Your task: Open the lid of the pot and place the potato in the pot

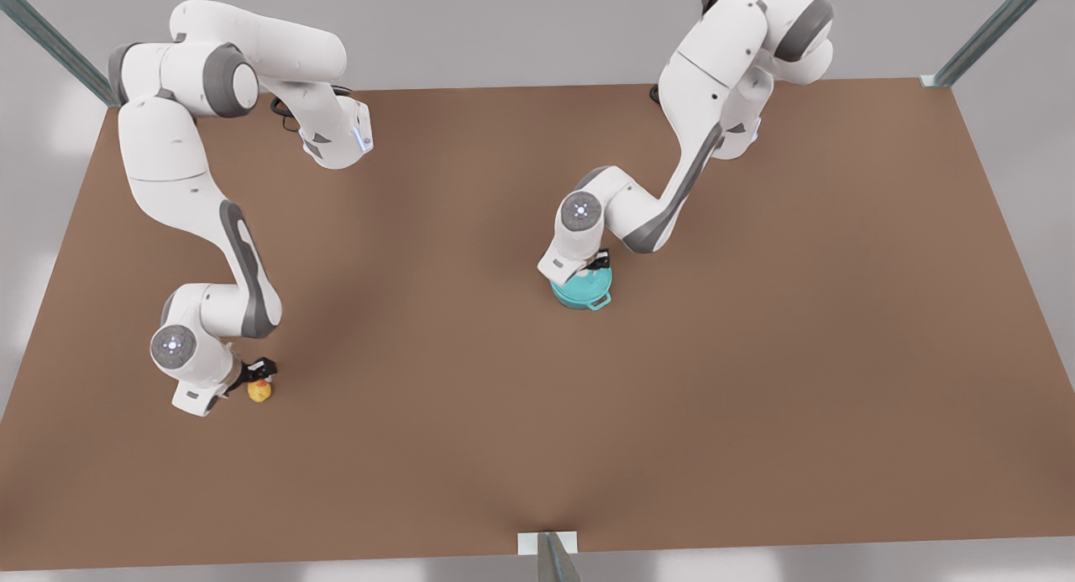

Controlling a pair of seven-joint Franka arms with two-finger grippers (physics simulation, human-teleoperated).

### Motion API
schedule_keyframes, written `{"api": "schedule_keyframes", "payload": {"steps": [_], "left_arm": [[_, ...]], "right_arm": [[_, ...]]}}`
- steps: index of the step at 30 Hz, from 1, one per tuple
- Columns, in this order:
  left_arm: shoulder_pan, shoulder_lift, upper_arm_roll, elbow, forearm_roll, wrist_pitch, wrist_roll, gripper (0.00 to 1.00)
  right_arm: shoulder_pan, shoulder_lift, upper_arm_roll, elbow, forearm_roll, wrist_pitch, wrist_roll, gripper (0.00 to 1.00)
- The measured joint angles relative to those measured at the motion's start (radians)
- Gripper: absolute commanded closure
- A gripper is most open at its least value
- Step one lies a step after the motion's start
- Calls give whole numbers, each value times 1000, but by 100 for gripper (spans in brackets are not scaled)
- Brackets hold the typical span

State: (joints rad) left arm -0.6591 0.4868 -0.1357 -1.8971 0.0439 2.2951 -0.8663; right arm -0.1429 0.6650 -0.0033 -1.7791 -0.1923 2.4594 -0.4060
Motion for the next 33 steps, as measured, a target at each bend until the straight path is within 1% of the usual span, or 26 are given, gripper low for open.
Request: {"api": "schedule_keyframes", "payload": {"steps": [5,6,7,8,11,13,15,19,21,23,25,27,28,29,30,31,33], "left_arm": [[-1,3,1,-22,17,17,-23,0],[-2,1,1,-24,21,19,-28,5],[-2,0,1,-26,24,20,-32,29],[-2,0,1,-26,31,20,-40,42],[-1,-3,1,-25,44,19,-60,55],[0,-4,1,-25,46,19,-71,61],[1,-4,2,-25,44,21,-78,64],[9,-19,15,-12,41,20,-88,64],[11,-24,51,31,40,18,-91,64],[70,-4,73,97,40,16,-89,64],[174,110,80,224,39,15,-75,64],[214,253,83,366,35,18,-59,64],[221,297,83,410,33,19,-51,61],[225,322,84,432,33,20,-44,47],[226,335,84,444,31,22,-35,0],[227,340,84,450,28,25,-23,0],[252,332,86,454,23,26,8,0]], "right_arm": [[-2,4,12,-11,19,23,-25,0],[-1,6,14,-11,21,25,-29,0],[-1,8,16,-12,23,28,-33,0],[-1,9,17,-13,28,30,-37,0],[-1,16,21,-13,39,34,-47,0],[-1,17,23,-13,43,36,-53,3],[-1,17,23,-13,45,37,-58,9],[-1,17,23,-12,46,39,-67,8],[-1,17,23,-10,46,39,-71,8],[-1,17,23,-9,46,39,-75,8],[-1,17,23,-7,46,40,-78,8],[-1,17,23,-6,46,40,-81,11],[-2,17,23,-6,46,40,-82,13],[-2,18,23,-6,46,40,-83,15],[-3,18,23,-7,46,40,-85,19],[-3,18,23,-7,46,40,-86,24],[-3,19,23,-7,46,40,-89,25]]}}
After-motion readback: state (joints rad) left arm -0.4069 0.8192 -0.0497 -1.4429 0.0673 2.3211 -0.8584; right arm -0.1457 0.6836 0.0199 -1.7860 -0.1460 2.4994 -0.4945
